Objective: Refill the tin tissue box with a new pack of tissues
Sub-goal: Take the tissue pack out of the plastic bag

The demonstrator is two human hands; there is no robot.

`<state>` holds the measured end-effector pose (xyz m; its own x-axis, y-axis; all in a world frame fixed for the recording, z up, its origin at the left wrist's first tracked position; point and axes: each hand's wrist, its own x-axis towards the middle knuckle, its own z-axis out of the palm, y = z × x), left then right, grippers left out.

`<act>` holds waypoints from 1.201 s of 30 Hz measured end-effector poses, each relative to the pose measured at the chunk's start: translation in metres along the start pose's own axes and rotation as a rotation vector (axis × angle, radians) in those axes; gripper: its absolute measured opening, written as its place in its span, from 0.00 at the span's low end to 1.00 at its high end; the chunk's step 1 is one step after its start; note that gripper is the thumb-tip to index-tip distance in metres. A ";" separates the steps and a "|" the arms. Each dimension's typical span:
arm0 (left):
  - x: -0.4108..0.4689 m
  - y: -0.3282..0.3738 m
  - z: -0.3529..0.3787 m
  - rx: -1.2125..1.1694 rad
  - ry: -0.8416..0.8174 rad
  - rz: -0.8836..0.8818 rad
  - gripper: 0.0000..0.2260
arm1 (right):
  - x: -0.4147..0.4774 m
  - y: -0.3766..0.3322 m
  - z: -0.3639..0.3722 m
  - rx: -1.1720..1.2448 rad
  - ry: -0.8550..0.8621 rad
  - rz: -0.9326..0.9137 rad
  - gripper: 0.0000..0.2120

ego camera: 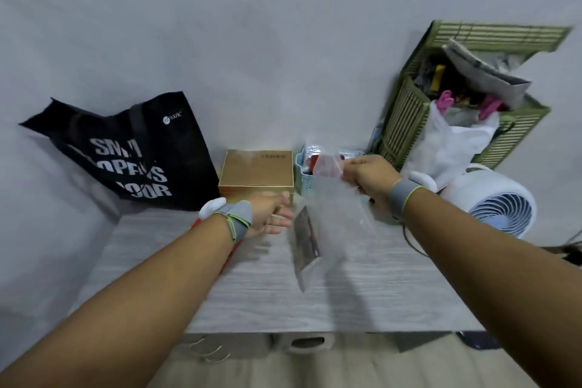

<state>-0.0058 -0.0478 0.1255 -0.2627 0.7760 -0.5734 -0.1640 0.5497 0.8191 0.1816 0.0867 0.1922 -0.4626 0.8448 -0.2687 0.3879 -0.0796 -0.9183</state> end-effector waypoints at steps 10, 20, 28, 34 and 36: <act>-0.021 0.008 -0.010 0.025 0.041 0.036 0.11 | -0.012 0.009 0.025 -0.128 -0.125 0.022 0.14; -0.034 0.008 -0.008 0.056 0.064 0.039 0.13 | -0.037 0.024 0.063 -0.119 -0.219 -0.006 0.10; -0.034 0.002 -0.002 0.049 0.068 0.023 0.13 | -0.038 0.018 0.072 -0.224 -0.229 -0.088 0.13; -0.030 0.006 -0.003 0.074 0.093 0.049 0.07 | -0.039 0.019 0.077 -0.232 -0.227 -0.097 0.16; -0.028 0.007 -0.004 0.084 0.100 0.063 0.06 | -0.038 0.020 0.078 -0.220 -0.224 -0.096 0.16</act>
<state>-0.0031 -0.0674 0.1472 -0.3645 0.7775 -0.5125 -0.0650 0.5277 0.8469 0.1451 0.0116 0.1614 -0.6596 0.7039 -0.2635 0.4859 0.1319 -0.8640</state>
